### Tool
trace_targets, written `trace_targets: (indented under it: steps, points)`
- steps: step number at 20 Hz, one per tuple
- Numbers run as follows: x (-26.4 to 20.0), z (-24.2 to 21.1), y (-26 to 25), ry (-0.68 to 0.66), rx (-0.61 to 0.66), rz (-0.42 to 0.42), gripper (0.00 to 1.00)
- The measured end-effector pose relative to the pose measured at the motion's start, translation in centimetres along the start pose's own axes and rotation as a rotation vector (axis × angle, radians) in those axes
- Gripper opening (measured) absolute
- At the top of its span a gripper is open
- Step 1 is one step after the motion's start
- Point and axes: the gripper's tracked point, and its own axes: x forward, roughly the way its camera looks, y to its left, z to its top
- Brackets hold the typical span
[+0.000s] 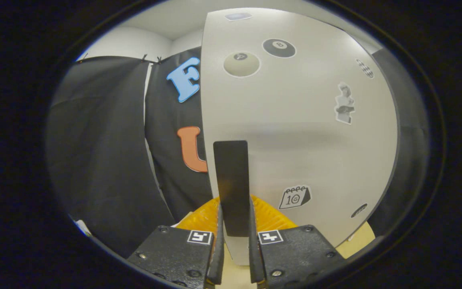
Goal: Open the shoe cabinet door, grab the shoes and put them into the shoe cabinet, then close the shoe cabinet door.
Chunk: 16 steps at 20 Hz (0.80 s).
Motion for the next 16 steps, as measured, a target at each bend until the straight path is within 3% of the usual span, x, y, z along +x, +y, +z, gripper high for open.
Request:
trace_targets:
  steps: [5,16]
  points:
    - [-2.9,-0.5,-0.3,0.003,0.016,0.018,0.27]
    - [-10.2,-1.3,-3.9,-0.033,0.026,-0.050,0.25]
